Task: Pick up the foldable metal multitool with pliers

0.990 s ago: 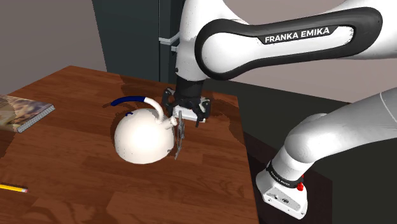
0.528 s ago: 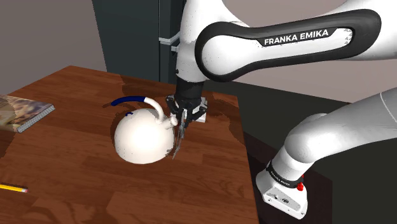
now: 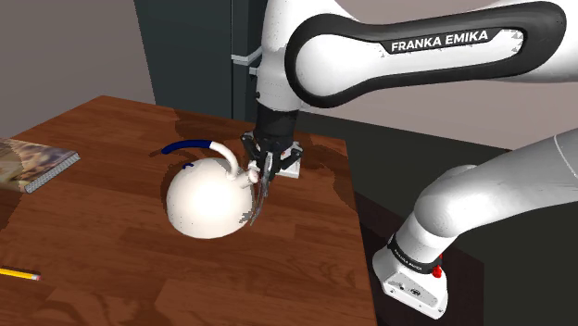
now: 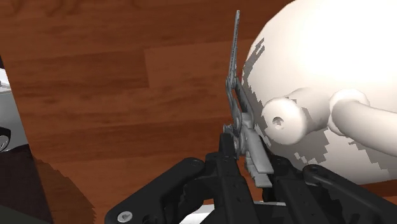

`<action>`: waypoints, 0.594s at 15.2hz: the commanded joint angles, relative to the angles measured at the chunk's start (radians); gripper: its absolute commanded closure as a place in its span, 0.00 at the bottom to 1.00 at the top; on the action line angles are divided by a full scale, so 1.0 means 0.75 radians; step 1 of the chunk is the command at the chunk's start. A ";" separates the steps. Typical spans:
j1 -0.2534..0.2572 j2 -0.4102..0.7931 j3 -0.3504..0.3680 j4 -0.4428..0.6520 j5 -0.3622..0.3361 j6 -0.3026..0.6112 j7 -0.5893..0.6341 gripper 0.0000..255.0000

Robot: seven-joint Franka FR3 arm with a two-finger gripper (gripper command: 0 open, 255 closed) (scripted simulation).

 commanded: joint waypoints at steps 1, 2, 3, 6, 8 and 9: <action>0.000 -0.008 -0.013 0.027 -0.006 -0.036 0.001 1.00; -0.001 -0.011 -0.019 0.042 -0.009 -0.055 0.002 1.00; -0.001 -0.014 -0.025 0.058 -0.012 -0.073 0.003 1.00; -0.004 -0.020 -0.042 0.105 -0.022 -0.126 0.008 1.00; -0.006 -0.022 -0.052 0.138 -0.028 -0.162 0.011 1.00; -0.007 -0.022 -0.057 0.155 -0.032 -0.179 0.013 1.00</action>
